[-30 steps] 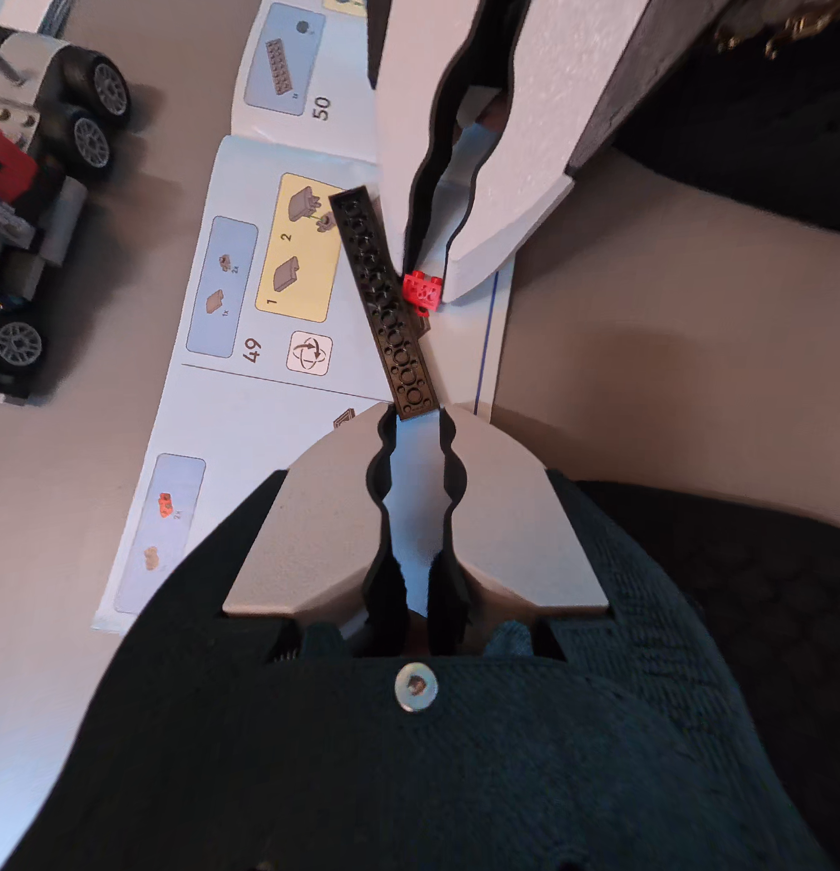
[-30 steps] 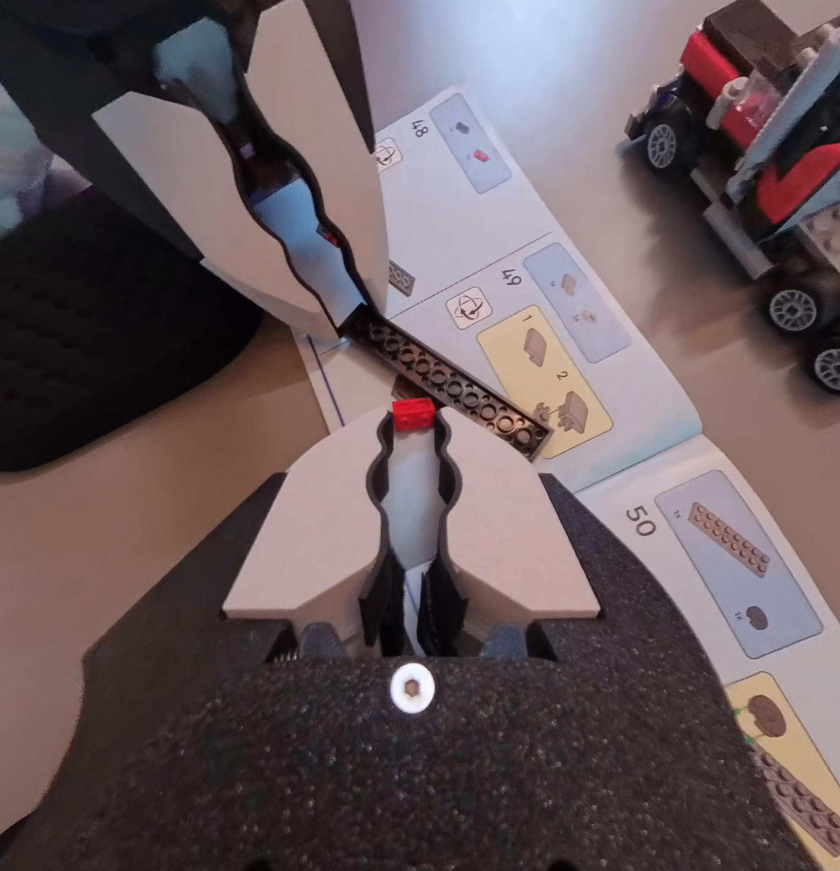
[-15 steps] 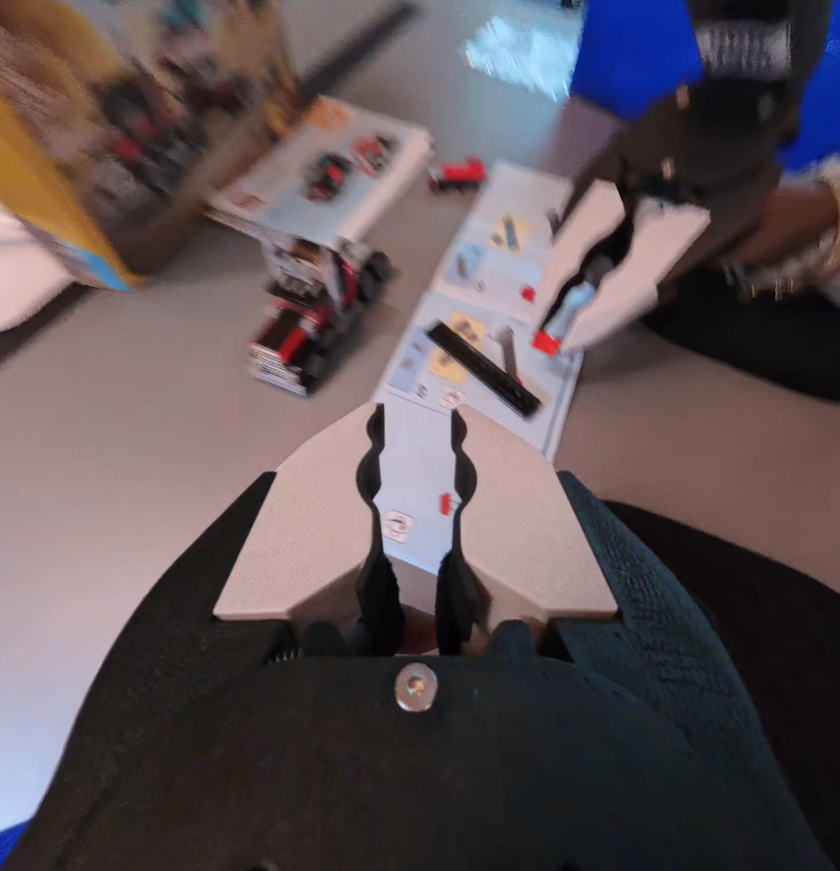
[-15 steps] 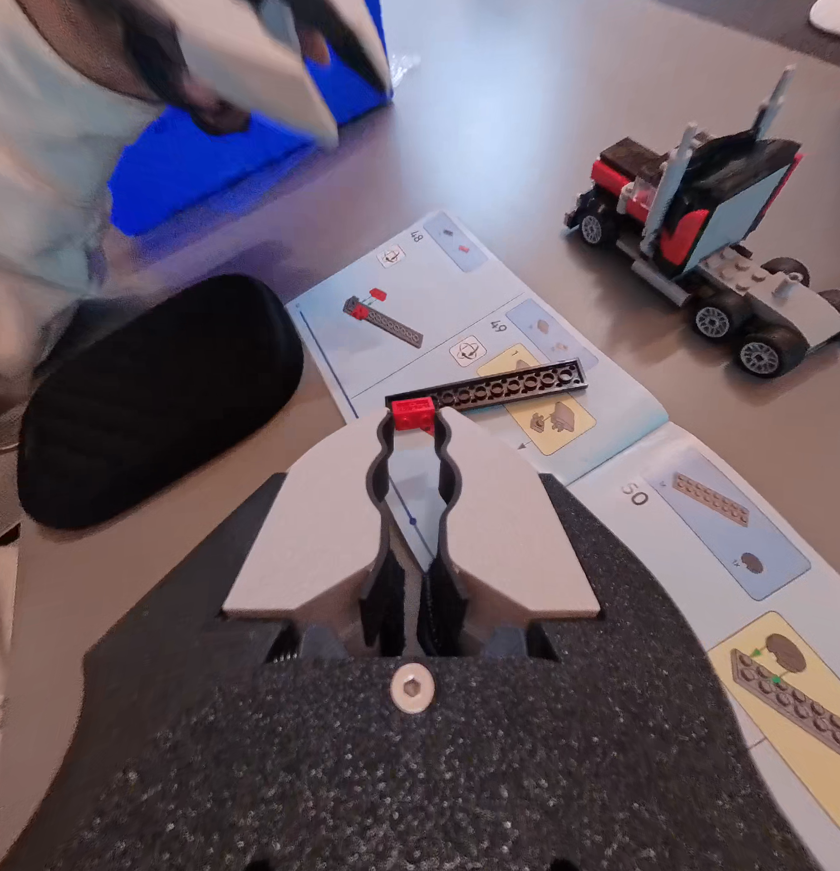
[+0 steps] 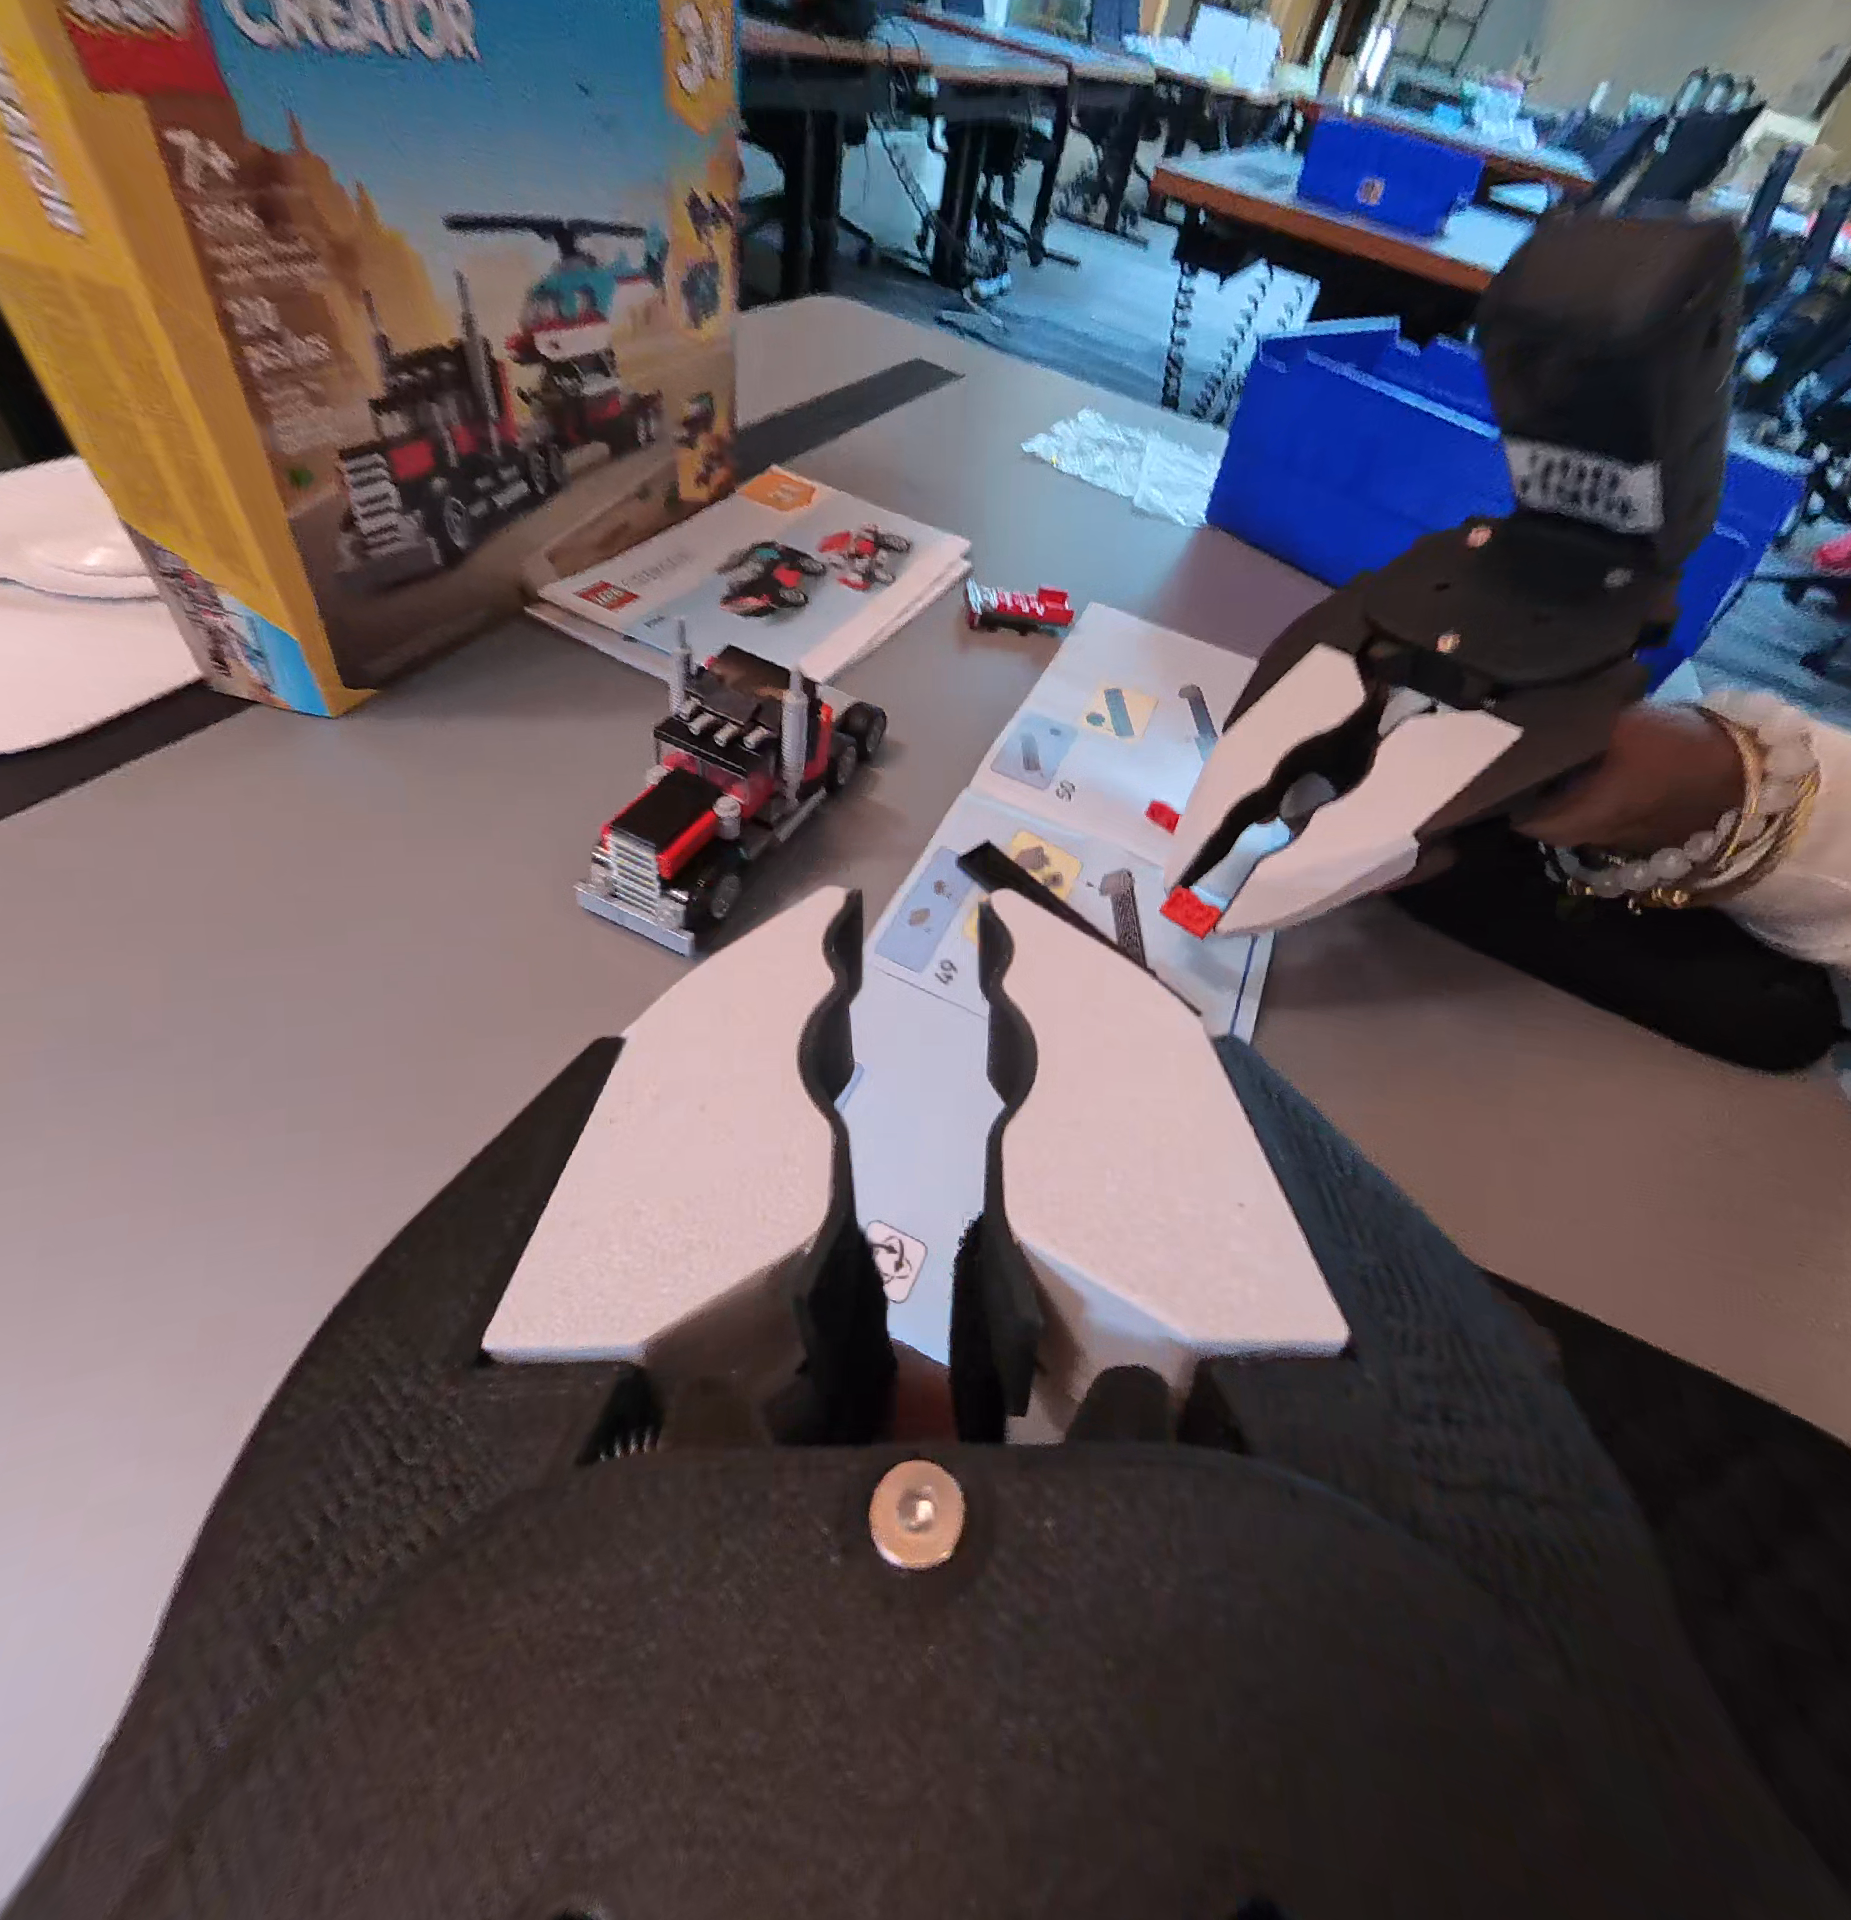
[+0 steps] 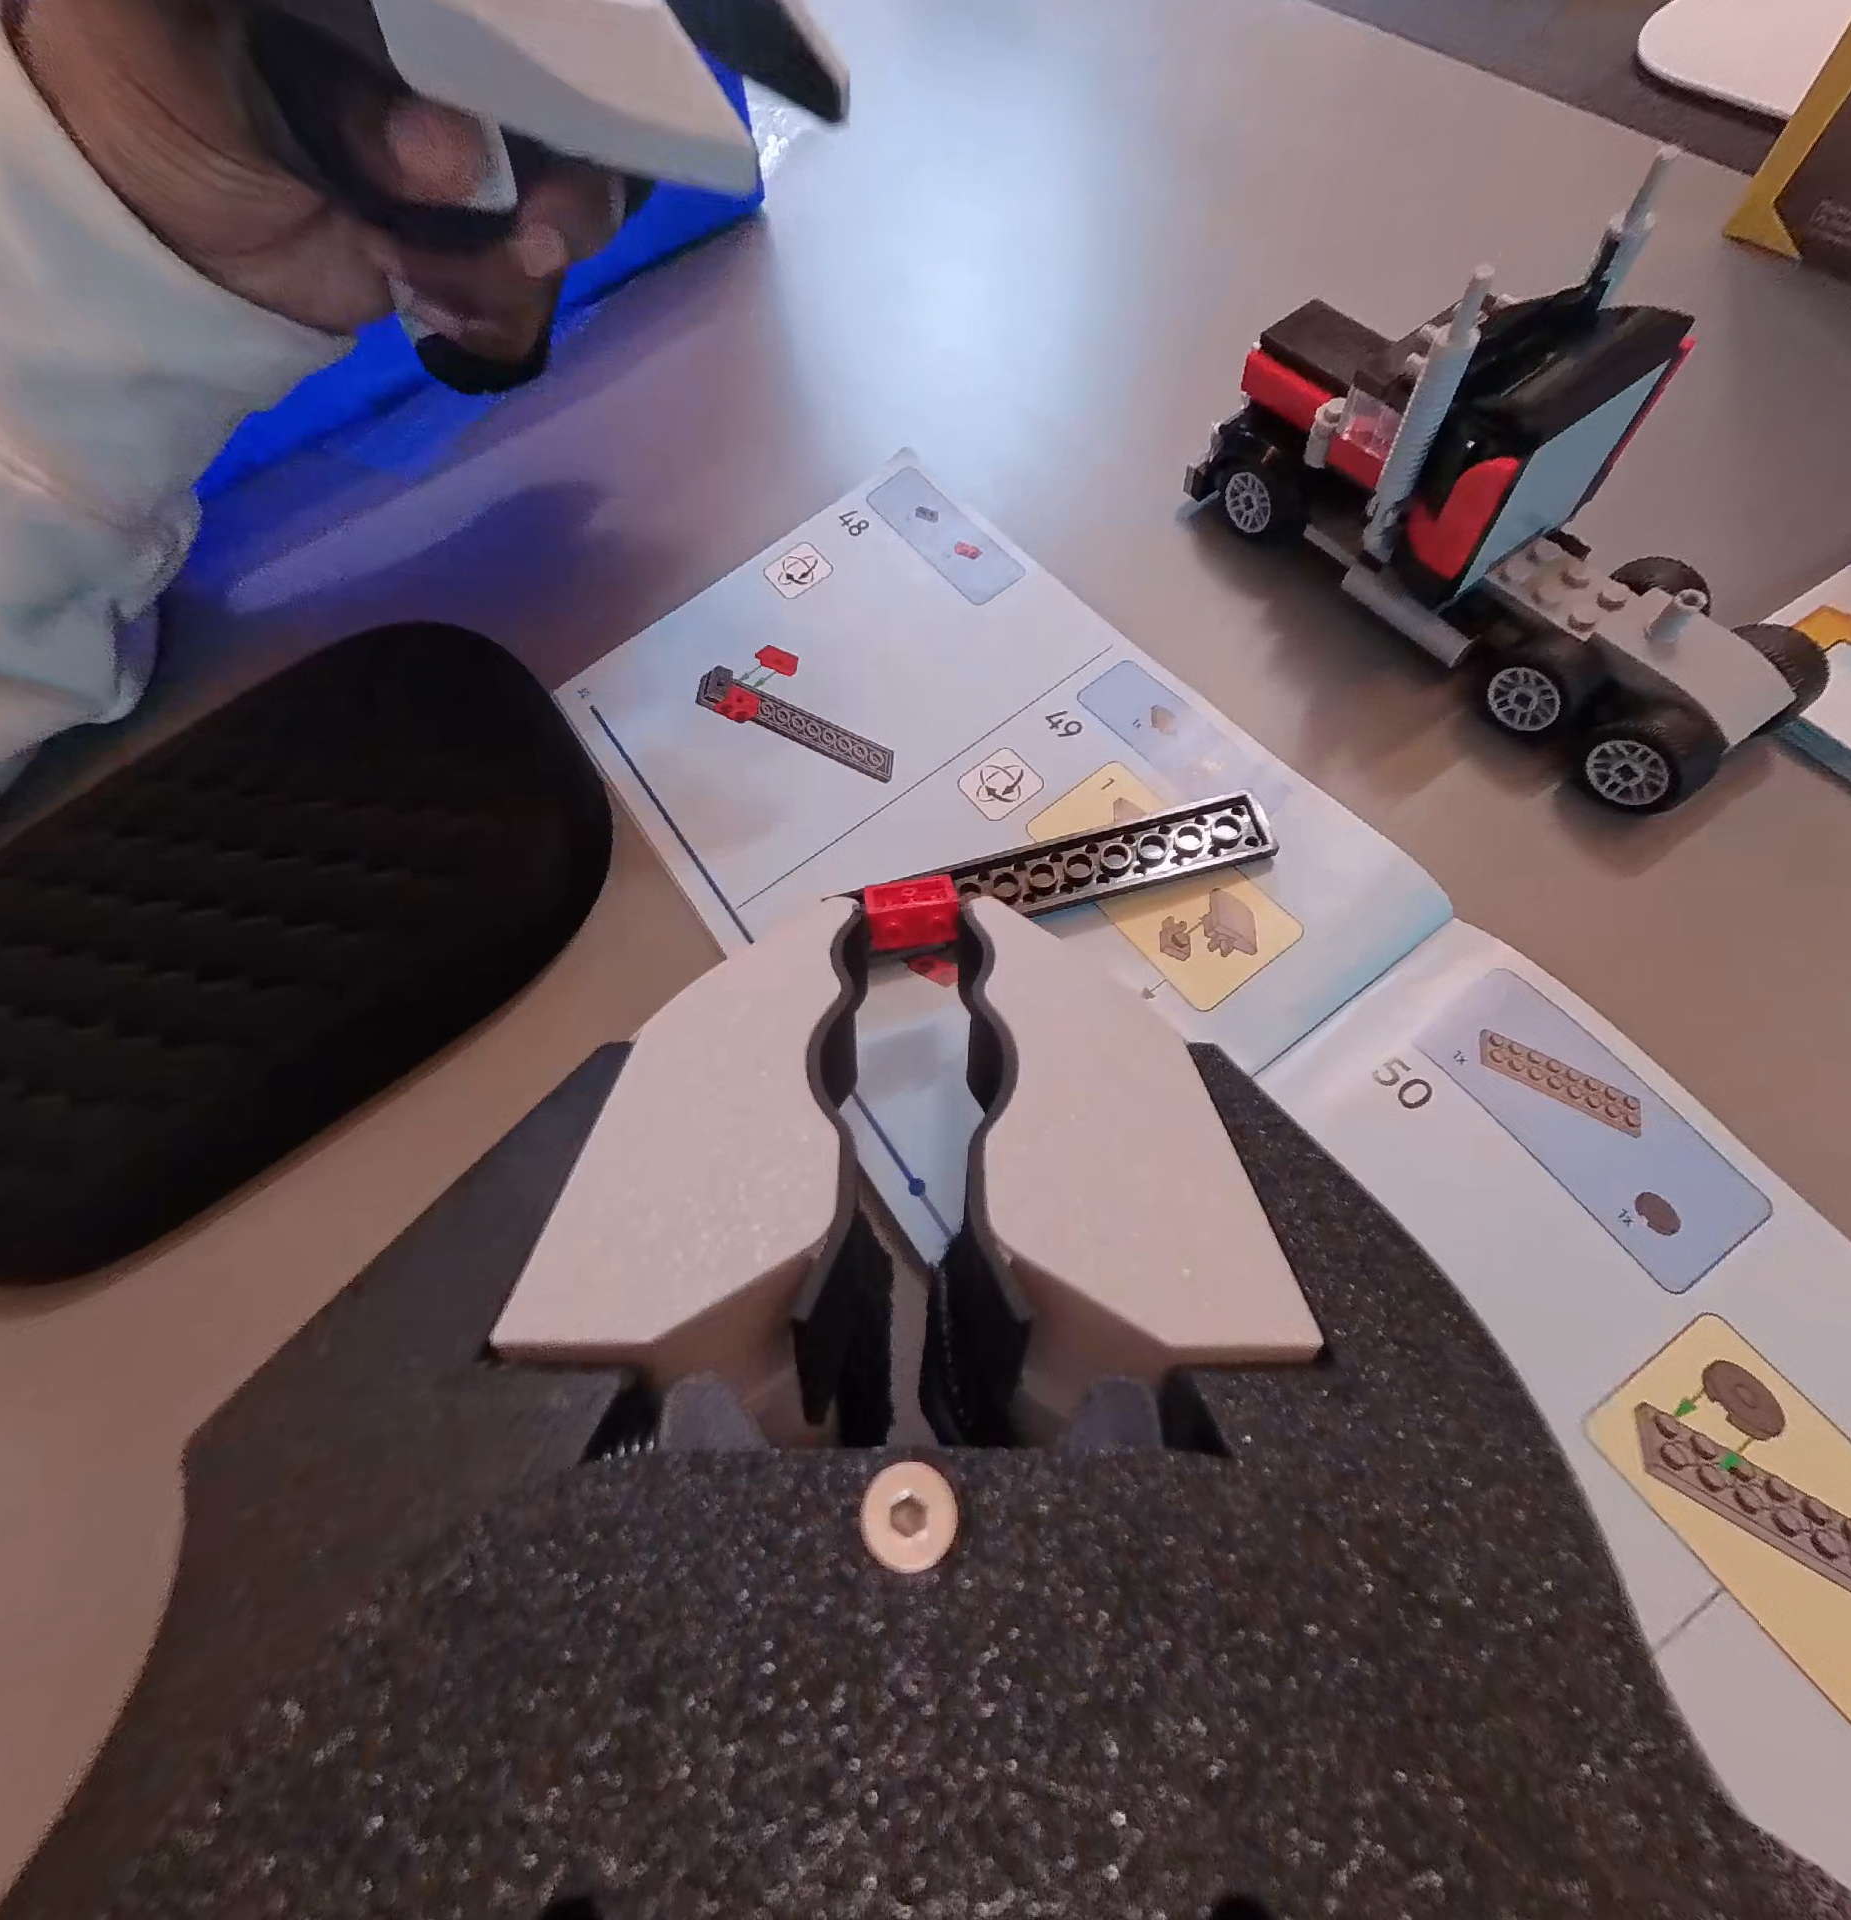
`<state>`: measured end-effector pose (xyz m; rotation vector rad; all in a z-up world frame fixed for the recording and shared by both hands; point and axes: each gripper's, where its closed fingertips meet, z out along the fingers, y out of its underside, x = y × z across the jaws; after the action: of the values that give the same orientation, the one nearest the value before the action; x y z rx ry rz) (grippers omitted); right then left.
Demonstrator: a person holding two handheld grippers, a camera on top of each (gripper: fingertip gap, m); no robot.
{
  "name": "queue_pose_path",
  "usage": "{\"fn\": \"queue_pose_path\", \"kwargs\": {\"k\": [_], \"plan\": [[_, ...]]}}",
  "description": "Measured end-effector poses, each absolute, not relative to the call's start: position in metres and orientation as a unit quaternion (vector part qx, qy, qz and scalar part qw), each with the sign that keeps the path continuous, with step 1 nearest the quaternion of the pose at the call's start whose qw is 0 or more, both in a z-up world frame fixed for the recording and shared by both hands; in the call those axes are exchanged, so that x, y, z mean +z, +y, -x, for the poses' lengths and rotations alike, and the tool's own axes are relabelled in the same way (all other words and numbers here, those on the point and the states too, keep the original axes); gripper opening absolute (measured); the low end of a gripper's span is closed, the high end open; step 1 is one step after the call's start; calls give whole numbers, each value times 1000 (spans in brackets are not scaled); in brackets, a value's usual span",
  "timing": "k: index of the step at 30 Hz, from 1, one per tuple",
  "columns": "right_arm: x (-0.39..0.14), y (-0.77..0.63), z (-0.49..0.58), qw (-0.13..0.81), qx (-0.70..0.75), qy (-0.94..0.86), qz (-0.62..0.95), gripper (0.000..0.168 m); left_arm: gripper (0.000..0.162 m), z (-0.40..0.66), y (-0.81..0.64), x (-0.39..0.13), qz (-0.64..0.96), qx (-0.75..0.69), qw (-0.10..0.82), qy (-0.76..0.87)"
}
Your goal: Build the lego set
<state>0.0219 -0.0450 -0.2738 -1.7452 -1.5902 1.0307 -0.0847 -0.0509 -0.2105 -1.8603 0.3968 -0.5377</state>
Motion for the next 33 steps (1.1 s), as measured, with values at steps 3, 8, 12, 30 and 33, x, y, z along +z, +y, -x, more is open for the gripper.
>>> {"fn": "queue_pose_path", "kwargs": {"k": [3, 8, 12, 30, 33], "plan": [[-274, -40, -24, 287, 366, -608, 644, 16, 22, 73, -51, -223, 799, -208, 527, 203], [-279, -42, -24, 274, 369, -623, 634, 16, 22, 63, -53, -237, 808, -171, 503, 255], [-284, -44, -22, 266, 357, -635, 632, 16, 21, 52, -53, -245, 810, -179, 489, 271], [-299, -46, -17, 256, 315, -662, 630, 16, 20, 21, -59, -278, 823, -184, 422, 333], [-300, -46, -17, 253, 315, -661, 632, 16, 20, 22, -59, -279, 823, -183, 421, 334]]}}
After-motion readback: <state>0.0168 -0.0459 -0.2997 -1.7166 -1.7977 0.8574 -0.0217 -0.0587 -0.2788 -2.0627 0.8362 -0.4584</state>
